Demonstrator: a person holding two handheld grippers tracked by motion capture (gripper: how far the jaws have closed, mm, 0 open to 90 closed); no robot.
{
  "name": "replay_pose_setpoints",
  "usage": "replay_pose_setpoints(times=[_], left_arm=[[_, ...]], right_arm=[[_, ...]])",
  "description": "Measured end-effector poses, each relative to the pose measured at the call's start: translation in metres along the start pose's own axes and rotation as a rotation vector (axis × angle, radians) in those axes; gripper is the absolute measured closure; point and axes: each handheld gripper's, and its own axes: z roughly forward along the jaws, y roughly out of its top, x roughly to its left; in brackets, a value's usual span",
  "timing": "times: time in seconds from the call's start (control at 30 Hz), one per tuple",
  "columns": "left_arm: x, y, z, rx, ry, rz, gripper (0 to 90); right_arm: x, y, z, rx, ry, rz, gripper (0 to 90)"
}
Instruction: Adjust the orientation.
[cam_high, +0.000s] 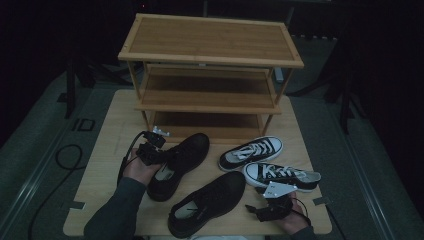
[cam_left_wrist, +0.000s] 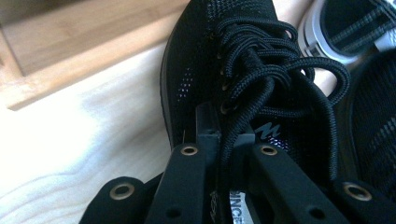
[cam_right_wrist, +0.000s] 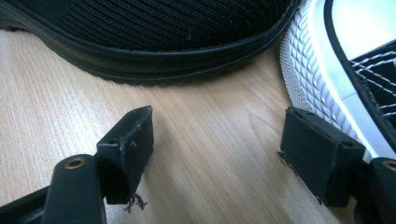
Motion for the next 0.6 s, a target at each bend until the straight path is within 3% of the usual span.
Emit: replay_pose_setpoints(times=[0.23,0.6], left_arm=[[0.014,0.011,0.004,-0.034,0.006,-0.070,87.5],[0.038,0.023,0.016,-0.113,0.130,-0.210,87.4]], right_arm=[[0.000,0.000,0.000,0.000,0.000,0.000,25.4],[0.000,0.000,0.000,0.000,0.000,0.000,25.3]])
